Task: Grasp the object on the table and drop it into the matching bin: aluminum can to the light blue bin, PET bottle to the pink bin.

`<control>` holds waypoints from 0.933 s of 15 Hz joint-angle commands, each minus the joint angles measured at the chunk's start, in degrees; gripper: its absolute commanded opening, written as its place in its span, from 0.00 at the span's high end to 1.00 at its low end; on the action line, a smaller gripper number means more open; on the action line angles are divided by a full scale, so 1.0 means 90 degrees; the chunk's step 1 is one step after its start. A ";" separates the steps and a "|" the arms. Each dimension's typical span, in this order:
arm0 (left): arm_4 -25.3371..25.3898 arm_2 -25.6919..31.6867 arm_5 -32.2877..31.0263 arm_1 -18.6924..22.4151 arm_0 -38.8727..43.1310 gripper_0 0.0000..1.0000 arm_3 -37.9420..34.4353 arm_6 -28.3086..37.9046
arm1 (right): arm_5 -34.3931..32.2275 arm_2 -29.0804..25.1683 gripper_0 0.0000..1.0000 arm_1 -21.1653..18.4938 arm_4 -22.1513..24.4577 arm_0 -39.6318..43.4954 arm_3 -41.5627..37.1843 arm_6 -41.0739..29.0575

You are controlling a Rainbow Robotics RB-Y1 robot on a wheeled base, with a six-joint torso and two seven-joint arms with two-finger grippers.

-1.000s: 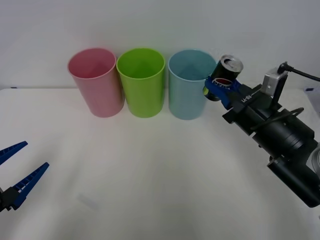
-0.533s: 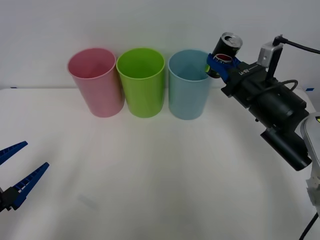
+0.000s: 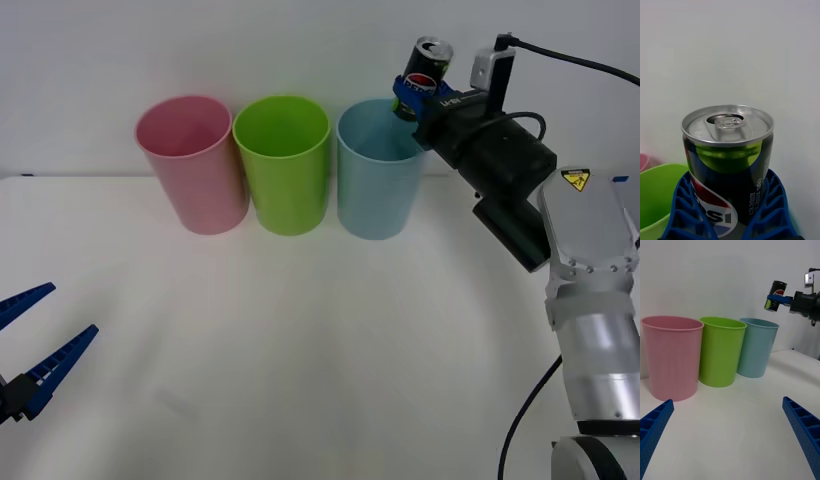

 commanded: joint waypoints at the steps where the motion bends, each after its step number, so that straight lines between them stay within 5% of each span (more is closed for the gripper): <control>1: 0.0000 0.0000 0.0000 0.0000 0.0000 0.00 0.0000 0.0000 | 0.0029 -0.0118 1.00 0.0144 0.0143 -0.0365 0.0483 0.0065; 10: 0.0000 0.0000 0.0000 0.0000 0.0000 0.00 0.0000 0.0000 | 0.0117 -0.0039 0.94 0.0192 0.0162 -0.0482 0.0678 0.0221; 11: 0.0000 0.0000 0.0000 0.0000 0.0000 0.00 0.0000 0.0000 | 0.0117 -0.0039 0.62 0.0192 0.0162 -0.0473 0.0678 0.0231; 12: 0.0000 0.0000 0.0000 0.0000 0.0000 0.00 0.0000 0.0000 | 0.0127 -0.0039 0.10 0.0192 0.0172 -0.0473 0.0678 0.0231; 14: 0.0000 0.0000 0.0000 0.0000 0.0000 0.00 0.0000 0.0000 | 0.0127 -0.0049 0.00 0.0192 0.0162 -0.0463 0.0678 0.0240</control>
